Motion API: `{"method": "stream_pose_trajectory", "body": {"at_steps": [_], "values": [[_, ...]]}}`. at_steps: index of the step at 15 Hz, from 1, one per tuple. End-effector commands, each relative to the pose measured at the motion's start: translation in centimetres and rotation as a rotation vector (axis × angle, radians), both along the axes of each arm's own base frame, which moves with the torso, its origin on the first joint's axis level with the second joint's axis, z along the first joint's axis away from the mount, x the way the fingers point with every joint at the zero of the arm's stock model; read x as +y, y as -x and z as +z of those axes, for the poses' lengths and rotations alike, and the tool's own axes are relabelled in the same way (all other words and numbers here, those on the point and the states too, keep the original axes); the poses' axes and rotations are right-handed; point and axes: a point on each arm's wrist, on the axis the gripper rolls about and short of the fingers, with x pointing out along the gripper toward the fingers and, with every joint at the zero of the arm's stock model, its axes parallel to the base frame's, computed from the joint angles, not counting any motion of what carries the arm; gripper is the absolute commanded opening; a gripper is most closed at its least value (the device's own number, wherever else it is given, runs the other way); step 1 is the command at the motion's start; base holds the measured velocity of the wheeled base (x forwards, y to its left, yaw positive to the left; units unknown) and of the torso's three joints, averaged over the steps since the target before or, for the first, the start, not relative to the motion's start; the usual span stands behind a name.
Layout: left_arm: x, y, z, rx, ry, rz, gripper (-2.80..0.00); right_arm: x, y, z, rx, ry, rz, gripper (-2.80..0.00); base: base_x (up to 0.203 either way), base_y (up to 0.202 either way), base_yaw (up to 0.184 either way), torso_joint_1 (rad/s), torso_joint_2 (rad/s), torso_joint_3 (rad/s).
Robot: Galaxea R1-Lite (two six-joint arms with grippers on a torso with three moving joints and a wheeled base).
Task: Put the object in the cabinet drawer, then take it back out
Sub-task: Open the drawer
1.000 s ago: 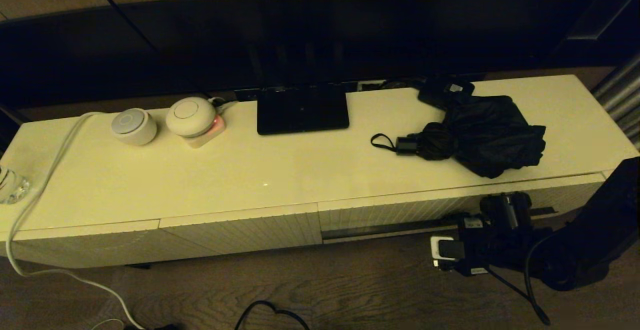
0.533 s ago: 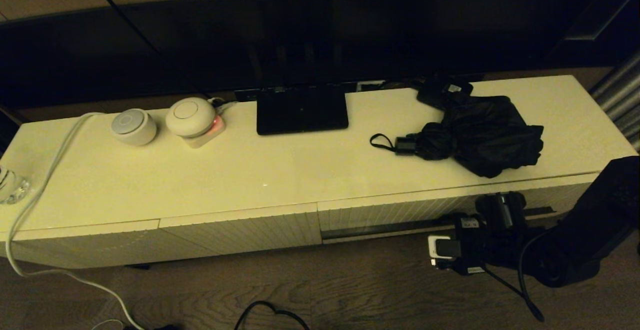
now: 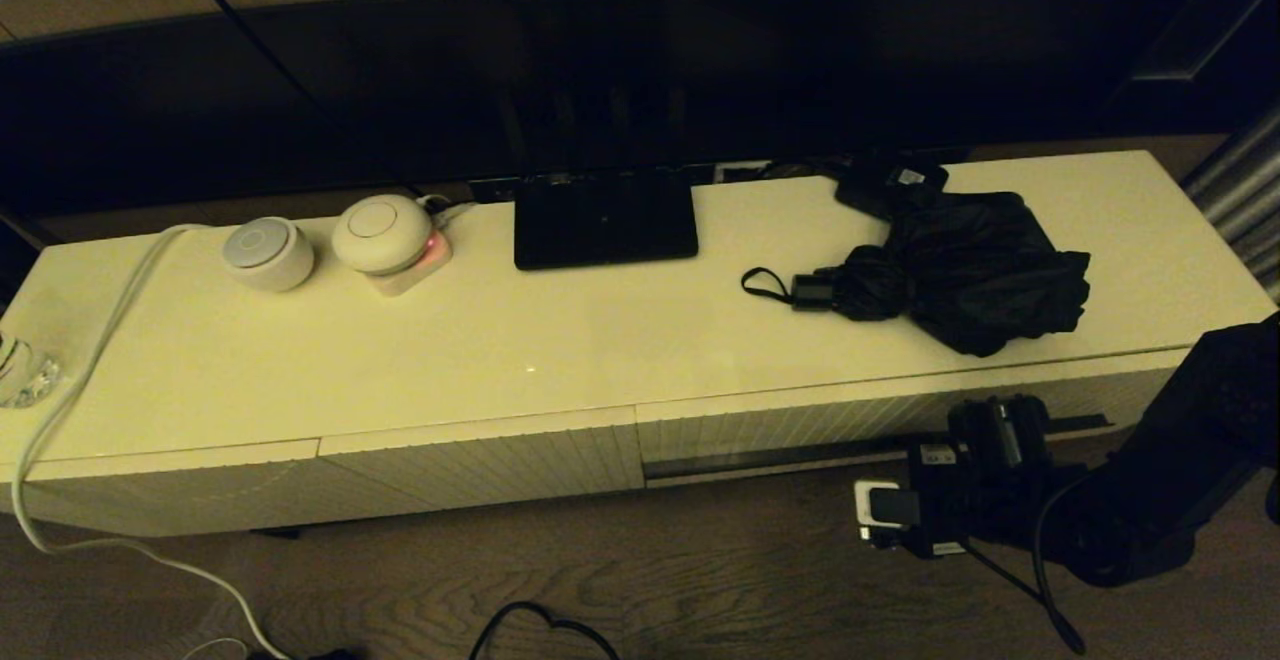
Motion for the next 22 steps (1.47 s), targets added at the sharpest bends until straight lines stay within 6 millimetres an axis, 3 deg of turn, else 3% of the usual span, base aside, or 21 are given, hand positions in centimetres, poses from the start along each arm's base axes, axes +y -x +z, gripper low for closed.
{"method": "stream_pose_trajectory", "body": {"at_steps": [1, 10, 15, 22], "values": [[0.0, 0.0, -0.1, 0.003, 0.000, 0.001, -2.80, 0.0, 0.8, -0.1, 0.024, 0.012, 0.012, 0.00, 0.000, 0.000, 0.000, 0.000, 0.00, 0.000], [0.0, 0.0, -0.1, 0.003, 0.000, 0.001, -2.80, -0.3, 4.0, -0.1, 0.123, 0.016, 0.011, 0.00, 0.000, 0.000, 0.000, 0.000, 0.00, 0.000], [0.0, 0.0, -0.1, 0.003, 0.000, 0.001, -2.80, -0.9, 7.6, -0.4, 0.219, 0.006, 0.018, 0.00, 0.000, 0.000, 0.000, 0.000, 0.00, 0.000], [0.0, 0.0, -0.1, 0.003, 0.000, 0.001, -2.80, -1.2, 9.5, 2.7, 0.133, -0.042, 0.046, 0.00, 0.000, 0.000, 0.000, 0.000, 0.00, 0.000]]}}
